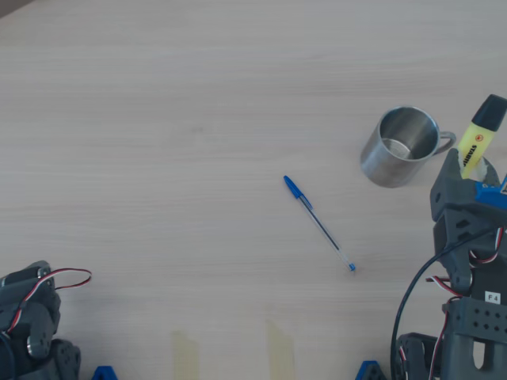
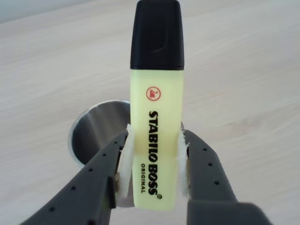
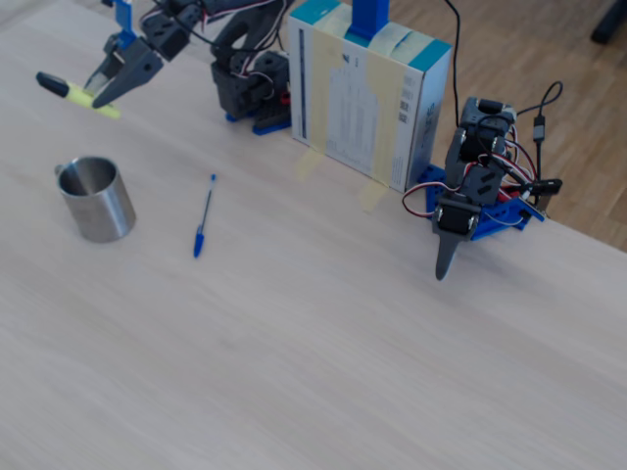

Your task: Grab the yellow pen and put it in the silver cup.

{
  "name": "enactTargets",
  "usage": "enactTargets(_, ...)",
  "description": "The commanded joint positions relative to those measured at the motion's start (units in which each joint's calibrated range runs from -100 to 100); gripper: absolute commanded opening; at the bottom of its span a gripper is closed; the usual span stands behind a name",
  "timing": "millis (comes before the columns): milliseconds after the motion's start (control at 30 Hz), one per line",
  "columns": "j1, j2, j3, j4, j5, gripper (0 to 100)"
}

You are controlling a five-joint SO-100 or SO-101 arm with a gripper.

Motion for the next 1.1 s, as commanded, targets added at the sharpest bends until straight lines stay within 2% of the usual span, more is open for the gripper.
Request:
enactTargets(0, -1.67, -1.22, 0.69, -3.89, 0.37, 2)
enactTargets(300, -2.98, -1.30, 6.58, -18.22, 0.68, 2)
enactTargets(733, -3.85, -0.47, 11.03, -28.43, 0.68, 2)
enactTargets(967, -4.38, 2.78, 10.48, -29.72, 0.68, 2)
enactTargets(1067, -5.51, 5.02, 10.67, -34.01, 0.63, 2)
